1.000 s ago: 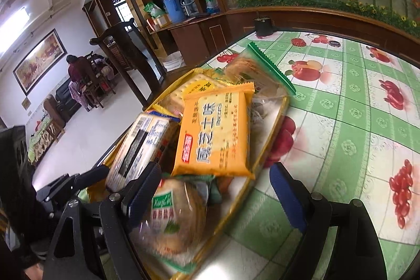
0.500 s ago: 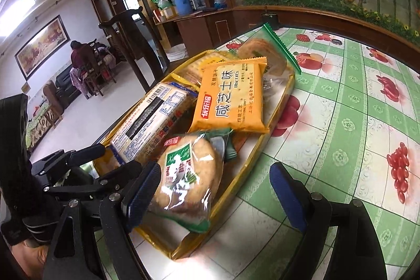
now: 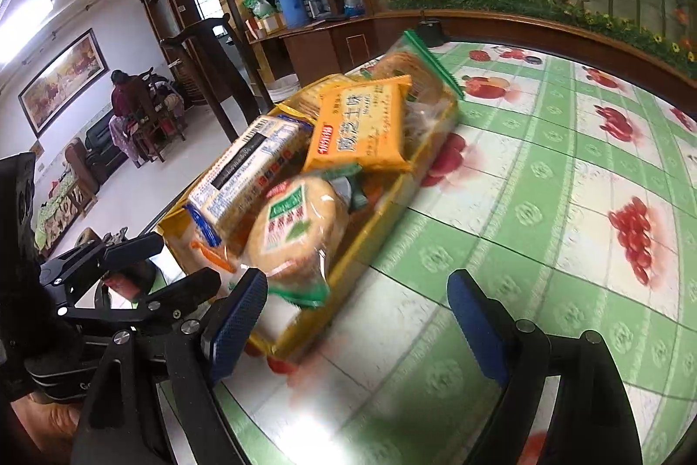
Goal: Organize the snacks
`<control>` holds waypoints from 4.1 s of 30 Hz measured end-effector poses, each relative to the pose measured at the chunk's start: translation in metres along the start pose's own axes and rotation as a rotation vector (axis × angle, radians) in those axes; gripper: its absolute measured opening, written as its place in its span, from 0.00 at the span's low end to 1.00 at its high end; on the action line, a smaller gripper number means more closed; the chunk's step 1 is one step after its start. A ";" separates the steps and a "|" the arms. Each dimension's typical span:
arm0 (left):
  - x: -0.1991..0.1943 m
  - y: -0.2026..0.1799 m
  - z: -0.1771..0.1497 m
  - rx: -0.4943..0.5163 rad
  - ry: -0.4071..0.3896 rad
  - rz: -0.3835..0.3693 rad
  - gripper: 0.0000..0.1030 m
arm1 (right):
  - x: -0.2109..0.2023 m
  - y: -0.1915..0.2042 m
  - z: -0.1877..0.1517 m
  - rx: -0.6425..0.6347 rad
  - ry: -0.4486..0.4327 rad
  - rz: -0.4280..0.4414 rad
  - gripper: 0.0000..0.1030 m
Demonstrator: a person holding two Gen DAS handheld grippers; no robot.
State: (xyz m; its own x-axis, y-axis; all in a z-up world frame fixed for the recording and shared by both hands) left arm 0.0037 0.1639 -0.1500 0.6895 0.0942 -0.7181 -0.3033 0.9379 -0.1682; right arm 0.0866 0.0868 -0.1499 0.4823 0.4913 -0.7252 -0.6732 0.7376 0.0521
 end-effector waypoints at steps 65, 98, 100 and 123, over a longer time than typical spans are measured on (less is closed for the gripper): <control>-0.073 -0.021 0.029 0.026 -0.236 0.155 0.82 | -0.090 0.000 0.046 -0.103 -0.226 0.039 0.96; -0.071 -0.020 0.036 -0.001 -0.215 0.081 0.82 | -0.050 0.010 0.076 -0.235 -0.234 0.118 0.99; -0.070 -0.022 0.036 0.007 -0.213 0.080 0.82 | -0.051 0.009 0.077 -0.235 -0.238 0.121 0.99; -0.078 -0.027 0.036 0.009 -0.220 0.056 0.82 | -0.058 0.009 0.079 -0.267 -0.254 0.116 0.99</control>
State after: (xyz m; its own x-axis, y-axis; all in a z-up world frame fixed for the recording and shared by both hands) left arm -0.0184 0.1434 -0.0658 0.7987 0.2156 -0.5617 -0.3397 0.9322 -0.1252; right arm 0.0967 0.1009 -0.0531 0.4957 0.6881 -0.5300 -0.8373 0.5408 -0.0810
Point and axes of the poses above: each gripper's, at about its wrist camera, not at the fingertips, and x roughly the way its jaws point, y to its left, z to its top, the point moved 8 cm from there along x, roughly the way its jaws point, and after that the axes turned 14 degrees about -z, right-handed, at the moved point
